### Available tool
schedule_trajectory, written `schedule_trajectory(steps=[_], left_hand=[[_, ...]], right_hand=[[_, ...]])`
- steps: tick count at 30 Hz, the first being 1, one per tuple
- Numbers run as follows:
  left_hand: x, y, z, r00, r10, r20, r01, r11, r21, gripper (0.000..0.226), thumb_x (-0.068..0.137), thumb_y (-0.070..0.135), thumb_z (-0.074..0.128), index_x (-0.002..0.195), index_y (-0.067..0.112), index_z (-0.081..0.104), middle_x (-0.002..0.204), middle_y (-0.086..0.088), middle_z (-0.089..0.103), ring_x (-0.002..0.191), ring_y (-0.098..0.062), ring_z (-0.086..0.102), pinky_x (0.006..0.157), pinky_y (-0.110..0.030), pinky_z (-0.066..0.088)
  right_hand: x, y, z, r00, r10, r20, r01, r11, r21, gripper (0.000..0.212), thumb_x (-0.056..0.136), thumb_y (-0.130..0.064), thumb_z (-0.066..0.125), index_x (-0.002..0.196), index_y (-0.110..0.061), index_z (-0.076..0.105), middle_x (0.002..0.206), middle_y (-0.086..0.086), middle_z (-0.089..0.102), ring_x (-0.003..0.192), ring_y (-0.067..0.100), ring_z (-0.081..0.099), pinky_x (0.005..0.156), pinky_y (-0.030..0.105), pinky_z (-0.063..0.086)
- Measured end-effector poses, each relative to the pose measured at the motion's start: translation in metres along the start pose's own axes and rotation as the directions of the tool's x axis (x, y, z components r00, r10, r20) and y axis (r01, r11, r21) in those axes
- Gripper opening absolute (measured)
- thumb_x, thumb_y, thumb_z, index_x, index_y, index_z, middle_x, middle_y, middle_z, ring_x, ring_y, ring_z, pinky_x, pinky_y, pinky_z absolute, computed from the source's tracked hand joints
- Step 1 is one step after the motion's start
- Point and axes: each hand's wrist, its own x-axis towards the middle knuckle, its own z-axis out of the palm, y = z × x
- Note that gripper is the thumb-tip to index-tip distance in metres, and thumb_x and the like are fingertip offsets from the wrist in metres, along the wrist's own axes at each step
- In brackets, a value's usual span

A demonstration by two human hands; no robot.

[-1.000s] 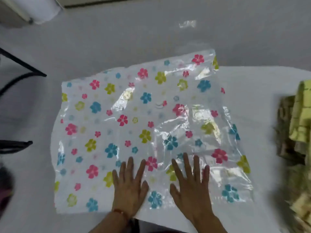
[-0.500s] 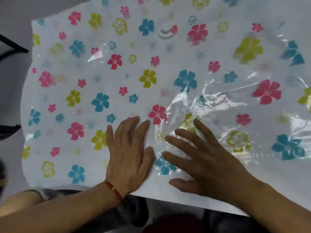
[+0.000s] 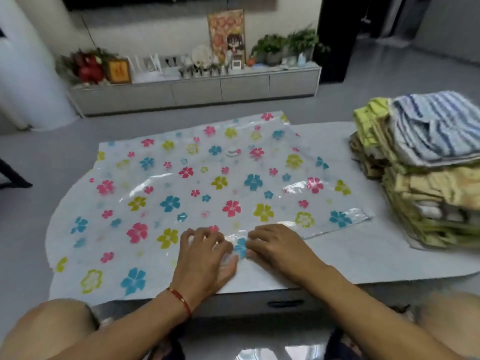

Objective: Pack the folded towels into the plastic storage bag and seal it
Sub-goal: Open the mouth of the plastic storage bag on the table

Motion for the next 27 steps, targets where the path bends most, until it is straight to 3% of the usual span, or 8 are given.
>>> schedule_trajectory(steps=[3,6,9,11,13,19,23,27], left_hand=[[-0.007,-0.003,-0.008,0.992,0.112,0.059,-0.116,0.991,0.066,0.024,0.085,0.047,0.062,0.097,0.027,0.069,0.092,0.002,0.069,0.079,-0.022,0.063,0.063,-0.035,0.051],[0.005,-0.004,-0.020,0.983,0.161,0.087,-0.172,0.977,0.128,0.021,0.068,0.033,0.082,0.080,0.026,0.065,0.073,0.005,0.064,0.062,-0.017,0.060,0.045,-0.027,0.045],[0.020,-0.006,-0.023,0.988,0.152,0.035,-0.153,0.988,0.032,0.011,0.084,0.032,0.069,0.085,0.025,0.060,0.081,0.004,0.062,0.071,-0.015,0.060,0.056,-0.030,0.051],[0.026,-0.009,-0.017,0.999,0.038,-0.035,-0.044,0.981,-0.188,0.015,0.099,0.037,0.046,0.095,0.027,0.056,0.092,0.007,0.059,0.085,-0.012,0.056,0.074,-0.033,0.049],[0.031,-0.013,-0.009,0.998,-0.031,-0.063,0.007,0.933,-0.359,0.021,0.101,0.039,0.041,0.092,0.026,0.056,0.089,0.010,0.058,0.084,-0.009,0.053,0.077,-0.032,0.046],[0.051,-0.022,-0.001,0.999,-0.051,0.017,0.051,0.823,-0.566,0.019,0.096,0.038,0.056,0.083,0.026,0.062,0.075,0.010,0.065,0.071,-0.006,0.059,0.068,-0.029,0.049],[0.059,-0.026,-0.008,0.993,0.000,0.118,0.074,0.775,-0.627,0.014,0.088,0.044,0.066,0.091,0.030,0.069,0.084,0.017,0.071,0.081,-0.003,0.064,0.071,-0.018,0.050],[0.062,-0.029,-0.012,0.978,0.007,0.207,0.144,0.696,-0.703,0.012,0.085,0.038,0.073,0.094,0.030,0.077,0.086,0.017,0.075,0.084,-0.001,0.068,0.075,-0.017,0.053]], right_hand=[[-0.014,-0.019,-0.004,0.980,0.186,-0.067,-0.183,0.982,0.044,0.035,0.103,-0.042,0.046,0.111,-0.022,0.074,0.114,-0.003,0.072,0.112,0.021,0.062,0.094,0.038,0.049],[-0.014,-0.046,-0.008,0.852,0.521,-0.040,-0.488,0.820,0.299,0.036,0.097,-0.050,0.051,0.085,-0.024,0.073,0.083,-0.009,0.074,0.082,0.011,0.067,0.075,0.033,0.056],[-0.005,-0.060,-0.011,0.671,0.676,0.305,-0.635,0.311,0.707,0.045,0.092,-0.045,0.055,0.073,-0.008,0.074,0.065,-0.001,0.076,0.051,0.010,0.069,0.056,0.031,0.059],[0.002,-0.057,-0.009,0.589,0.660,0.466,-0.605,-0.023,0.796,0.043,0.095,-0.039,0.060,0.083,0.000,0.074,0.073,0.012,0.078,0.051,0.024,0.069,0.042,0.029,0.051],[0.010,-0.049,-0.005,0.565,0.672,0.478,-0.500,-0.181,0.847,0.037,0.097,-0.035,0.065,0.092,0.001,0.071,0.079,0.016,0.078,0.055,0.033,0.069,0.040,0.027,0.048],[0.023,-0.033,0.007,0.555,0.720,0.416,-0.361,-0.242,0.900,0.029,0.096,-0.029,0.071,0.090,-0.001,0.073,0.077,0.015,0.079,0.056,0.030,0.070,0.052,0.035,0.059],[0.024,-0.029,0.006,0.556,0.733,0.391,-0.339,-0.230,0.912,0.029,0.096,-0.028,0.072,0.094,0.001,0.075,0.073,0.016,0.079,0.059,0.030,0.074,0.058,0.036,0.063],[0.024,-0.027,0.006,0.570,0.733,0.372,-0.332,-0.209,0.920,0.026,0.093,-0.027,0.075,0.091,0.000,0.076,0.073,0.017,0.079,0.060,0.032,0.074,0.057,0.037,0.063]])
